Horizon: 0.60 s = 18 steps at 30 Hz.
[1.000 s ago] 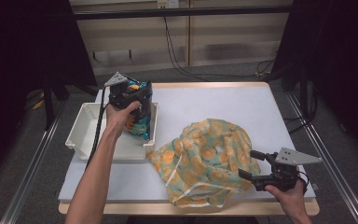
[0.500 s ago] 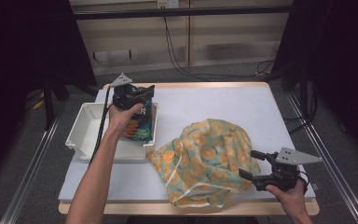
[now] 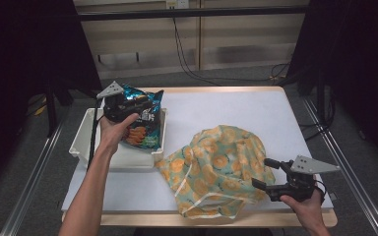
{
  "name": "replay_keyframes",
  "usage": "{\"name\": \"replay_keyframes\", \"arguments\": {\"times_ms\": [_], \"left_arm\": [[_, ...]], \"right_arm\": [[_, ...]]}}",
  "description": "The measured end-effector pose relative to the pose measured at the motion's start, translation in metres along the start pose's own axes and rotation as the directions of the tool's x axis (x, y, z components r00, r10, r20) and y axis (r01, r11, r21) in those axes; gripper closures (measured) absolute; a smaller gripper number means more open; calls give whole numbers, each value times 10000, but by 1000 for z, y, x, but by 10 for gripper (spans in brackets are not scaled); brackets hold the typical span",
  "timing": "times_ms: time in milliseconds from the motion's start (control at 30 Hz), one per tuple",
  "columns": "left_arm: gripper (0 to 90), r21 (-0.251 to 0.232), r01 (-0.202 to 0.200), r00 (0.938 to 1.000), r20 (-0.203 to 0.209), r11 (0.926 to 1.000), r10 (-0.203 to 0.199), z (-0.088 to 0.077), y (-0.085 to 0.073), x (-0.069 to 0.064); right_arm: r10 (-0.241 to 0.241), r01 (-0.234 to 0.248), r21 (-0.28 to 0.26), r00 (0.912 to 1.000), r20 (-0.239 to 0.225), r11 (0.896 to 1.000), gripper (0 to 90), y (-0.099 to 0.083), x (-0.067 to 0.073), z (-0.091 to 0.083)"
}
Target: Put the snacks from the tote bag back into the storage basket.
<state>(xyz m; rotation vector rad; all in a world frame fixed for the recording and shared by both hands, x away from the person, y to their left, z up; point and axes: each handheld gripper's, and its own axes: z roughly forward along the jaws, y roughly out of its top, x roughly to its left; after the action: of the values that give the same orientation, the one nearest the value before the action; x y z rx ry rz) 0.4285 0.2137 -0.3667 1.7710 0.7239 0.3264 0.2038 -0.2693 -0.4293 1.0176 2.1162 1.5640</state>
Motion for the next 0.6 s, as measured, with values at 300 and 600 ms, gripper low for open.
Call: {"name": "replay_keyframes", "arguments": {"times_ms": [300, 600], "left_arm": [[900, 806, -317, 9992, 274, 9962, 296, -29, -31, -3], [900, 1462, -300, 9985, 491, 9888, 230, -40, -71, -6]], "right_arm": [[-19, 20, -80, 9999, 126, 10000, 157, 2, 0, -3], [33, -34, 38, 10000, 91, 10000, 152, -1, 0, 2]]}}
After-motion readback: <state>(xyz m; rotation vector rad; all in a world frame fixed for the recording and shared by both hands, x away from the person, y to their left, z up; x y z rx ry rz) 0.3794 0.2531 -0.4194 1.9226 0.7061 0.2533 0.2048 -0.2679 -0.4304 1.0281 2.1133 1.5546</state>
